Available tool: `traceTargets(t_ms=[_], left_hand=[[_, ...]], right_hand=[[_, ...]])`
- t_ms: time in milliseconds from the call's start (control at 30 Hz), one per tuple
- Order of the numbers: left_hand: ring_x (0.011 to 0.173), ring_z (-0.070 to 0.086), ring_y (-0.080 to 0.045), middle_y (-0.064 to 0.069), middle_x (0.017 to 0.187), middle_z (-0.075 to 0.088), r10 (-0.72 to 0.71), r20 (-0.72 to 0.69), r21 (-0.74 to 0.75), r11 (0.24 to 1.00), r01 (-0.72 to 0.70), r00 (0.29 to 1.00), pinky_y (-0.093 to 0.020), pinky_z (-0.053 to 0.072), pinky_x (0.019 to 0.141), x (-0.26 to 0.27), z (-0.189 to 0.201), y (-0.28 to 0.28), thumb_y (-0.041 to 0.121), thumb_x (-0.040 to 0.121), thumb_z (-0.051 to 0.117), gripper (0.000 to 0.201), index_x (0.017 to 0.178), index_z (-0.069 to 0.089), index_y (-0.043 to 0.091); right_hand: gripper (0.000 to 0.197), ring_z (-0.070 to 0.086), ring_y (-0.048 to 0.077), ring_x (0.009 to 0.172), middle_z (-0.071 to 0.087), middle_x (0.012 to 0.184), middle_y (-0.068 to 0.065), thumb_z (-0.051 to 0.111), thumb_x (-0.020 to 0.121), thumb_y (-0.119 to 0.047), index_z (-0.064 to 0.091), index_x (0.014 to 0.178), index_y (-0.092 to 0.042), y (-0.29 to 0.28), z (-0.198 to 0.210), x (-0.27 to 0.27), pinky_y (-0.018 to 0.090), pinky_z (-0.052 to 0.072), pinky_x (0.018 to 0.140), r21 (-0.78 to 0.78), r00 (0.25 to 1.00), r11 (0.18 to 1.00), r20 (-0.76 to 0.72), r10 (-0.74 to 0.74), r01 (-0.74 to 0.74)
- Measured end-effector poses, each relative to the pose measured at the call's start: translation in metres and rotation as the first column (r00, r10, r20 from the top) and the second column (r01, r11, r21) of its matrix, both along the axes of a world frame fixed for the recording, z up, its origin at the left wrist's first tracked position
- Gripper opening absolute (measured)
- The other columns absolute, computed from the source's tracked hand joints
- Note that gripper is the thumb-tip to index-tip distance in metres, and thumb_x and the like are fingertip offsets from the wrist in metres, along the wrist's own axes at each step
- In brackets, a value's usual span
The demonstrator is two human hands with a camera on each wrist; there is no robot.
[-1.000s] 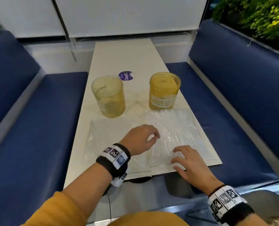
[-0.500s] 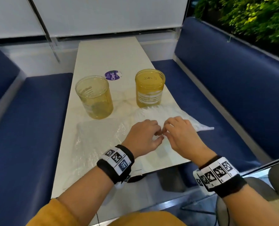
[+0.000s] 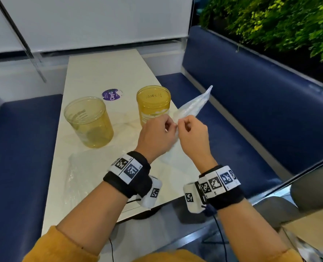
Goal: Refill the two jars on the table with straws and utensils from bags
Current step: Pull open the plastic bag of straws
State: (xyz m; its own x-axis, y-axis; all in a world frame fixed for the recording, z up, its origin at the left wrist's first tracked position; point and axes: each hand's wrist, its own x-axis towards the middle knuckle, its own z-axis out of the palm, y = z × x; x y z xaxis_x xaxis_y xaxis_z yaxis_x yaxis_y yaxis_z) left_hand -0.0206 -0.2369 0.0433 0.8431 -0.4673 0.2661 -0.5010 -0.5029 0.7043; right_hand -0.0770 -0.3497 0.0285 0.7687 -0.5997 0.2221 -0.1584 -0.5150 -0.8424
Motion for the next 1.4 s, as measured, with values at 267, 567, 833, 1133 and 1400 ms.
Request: traceTargets(t_ms=[267, 567, 833, 1133, 1400], left_hand=[[0.067, 0.057, -0.023, -0.005, 0.073, 0.061, -0.160, -0.103, 0.074, 0.983, 0.168, 0.982, -0.049, 0.055, 0.063, 0.002, 0.025, -0.008, 0.027, 0.102, 0.046, 0.029, 0.083, 0.059, 0.009], [0.055, 0.068, -0.025, -0.016, 0.070, 0.064, 0.070, -0.033, -0.062, 0.995, -0.072, 0.997, -0.048, 0.059, 0.054, 0.019, 0.045, 0.006, 0.011, 0.082, 0.061, 0.012, 0.076, 0.053, 0.005], [0.111, 0.056, -0.032, -0.003, 0.134, 0.049, -0.020, 0.101, 0.407, 0.913, -0.023, 0.995, -0.036, 0.045, 0.087, 0.027, 0.056, 0.014, 0.001, 0.093, 0.051, 0.046, 0.133, 0.063, 0.020], [0.123, 0.056, -0.028, 0.004, 0.143, 0.055, -0.017, 0.054, 0.381, 0.925, -0.005, 0.998, -0.036, 0.046, 0.094, 0.014, 0.062, 0.003, 0.003, 0.088, 0.060, 0.055, 0.137, 0.060, 0.026], [0.132, 0.050, -0.031, -0.002, 0.150, 0.050, 0.062, -0.080, 0.434, 0.901, -0.022, 0.995, -0.041, 0.043, 0.106, 0.036, 0.059, 0.037, 0.010, 0.088, 0.051, 0.058, 0.144, 0.052, 0.025]], right_hand=[[0.026, 0.046, 0.016, 0.061, 0.059, 0.069, 0.010, 0.048, 0.100, -0.021, 0.055, 0.079, -0.008, -0.013, 0.012, -0.004, 0.039, 0.041, 0.055, -0.004, 0.988, 0.989, 0.048, 0.145, -0.145], [0.027, 0.037, 0.012, 0.051, 0.051, 0.055, 0.001, 0.057, 0.088, -0.022, 0.047, 0.065, -0.011, -0.019, 0.019, -0.019, 0.031, 0.035, 0.049, -0.138, 0.986, 0.986, 0.144, -0.078, 0.098], [0.009, 0.044, 0.021, 0.048, 0.048, 0.051, -0.003, 0.057, 0.075, -0.012, 0.058, 0.075, -0.021, -0.029, 0.046, -0.027, 0.028, 0.038, 0.047, -0.479, 0.985, 0.862, 0.122, -0.122, 0.166], [0.020, 0.044, 0.024, 0.056, 0.048, 0.071, 0.002, 0.055, 0.079, -0.018, 0.057, 0.062, -0.008, -0.021, 0.060, -0.007, 0.024, 0.033, 0.052, -0.518, 0.958, 0.855, -0.231, -0.173, 0.030], [0.007, 0.052, 0.028, 0.064, 0.056, 0.073, 0.006, 0.061, 0.079, -0.013, 0.065, 0.079, -0.008, -0.062, 0.071, -0.025, 0.026, 0.036, 0.056, -0.551, 0.829, 0.831, -0.430, -0.357, 0.073]])
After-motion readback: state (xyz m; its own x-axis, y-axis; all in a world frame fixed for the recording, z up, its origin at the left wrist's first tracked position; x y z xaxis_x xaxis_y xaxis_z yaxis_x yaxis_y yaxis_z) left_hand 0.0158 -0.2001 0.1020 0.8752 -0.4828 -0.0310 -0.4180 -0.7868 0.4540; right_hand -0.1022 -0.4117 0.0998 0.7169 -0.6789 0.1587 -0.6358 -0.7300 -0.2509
